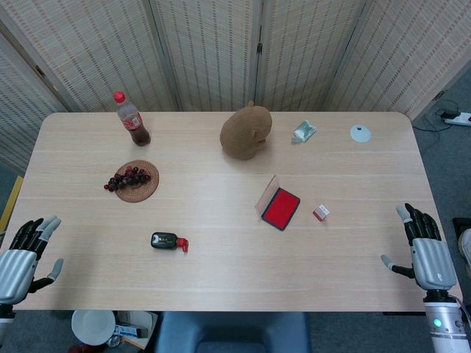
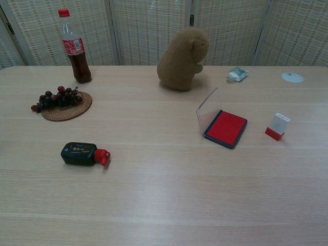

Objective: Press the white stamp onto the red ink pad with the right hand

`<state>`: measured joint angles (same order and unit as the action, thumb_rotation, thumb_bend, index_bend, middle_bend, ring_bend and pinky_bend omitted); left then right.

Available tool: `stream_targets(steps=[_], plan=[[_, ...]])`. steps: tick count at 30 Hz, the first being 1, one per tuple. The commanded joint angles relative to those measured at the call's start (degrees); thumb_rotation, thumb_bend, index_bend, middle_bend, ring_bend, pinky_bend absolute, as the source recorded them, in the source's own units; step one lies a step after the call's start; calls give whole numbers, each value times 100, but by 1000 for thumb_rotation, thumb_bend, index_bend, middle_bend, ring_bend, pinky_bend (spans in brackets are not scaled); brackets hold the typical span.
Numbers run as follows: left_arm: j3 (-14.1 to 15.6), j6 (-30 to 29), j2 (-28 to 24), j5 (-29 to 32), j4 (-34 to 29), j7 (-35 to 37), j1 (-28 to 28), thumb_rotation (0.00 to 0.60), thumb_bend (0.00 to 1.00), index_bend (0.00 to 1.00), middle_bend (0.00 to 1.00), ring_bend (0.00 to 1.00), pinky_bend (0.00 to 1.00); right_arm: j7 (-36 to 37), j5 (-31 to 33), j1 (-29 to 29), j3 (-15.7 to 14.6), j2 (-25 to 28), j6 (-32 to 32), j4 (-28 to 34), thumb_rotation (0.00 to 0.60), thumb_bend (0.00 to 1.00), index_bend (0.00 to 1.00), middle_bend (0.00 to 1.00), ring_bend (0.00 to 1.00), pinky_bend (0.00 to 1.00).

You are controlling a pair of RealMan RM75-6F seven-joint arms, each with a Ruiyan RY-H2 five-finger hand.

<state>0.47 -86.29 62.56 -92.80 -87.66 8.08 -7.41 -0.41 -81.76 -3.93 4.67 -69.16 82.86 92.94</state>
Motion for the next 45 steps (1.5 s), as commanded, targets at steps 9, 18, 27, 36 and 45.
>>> stream_targets(steps=[9, 18, 27, 36, 45], plan=[[-11, -56, -19, -10, -18, 59, 15, 600, 427, 0, 0, 0, 0, -30, 51, -60, 2, -26, -133, 18, 600, 148, 0, 4, 0, 0], [-27, -98, -32, 3, 18, 187, 31, 600, 427, 0, 0, 0, 0, -521, 367, -524, 178, 322, -880, 507, 600, 148, 0, 6, 0, 0], [-110, -138, -14, 279, 0, 12, 138, 600, 427, 0, 0, 0, 0, -798, 859, -1765, 489, 1021, -2824, 426, 600, 160, 0, 7, 0, 0], [-176, 27, 44, 488, 7, -170, 115, 600, 428, 0, 0, 0, 0, -917, 838, -2560, 494, 769, -3698, -392, 600, 182, 1, 2, 0, 0], [-283, 167, 70, 760, 64, -222, 102, 600, 428, 0, 0, 0, 0, -260, 343, -3030, 276, 426, -4260, -1042, 600, 185, 37, 0, 0, 0]])
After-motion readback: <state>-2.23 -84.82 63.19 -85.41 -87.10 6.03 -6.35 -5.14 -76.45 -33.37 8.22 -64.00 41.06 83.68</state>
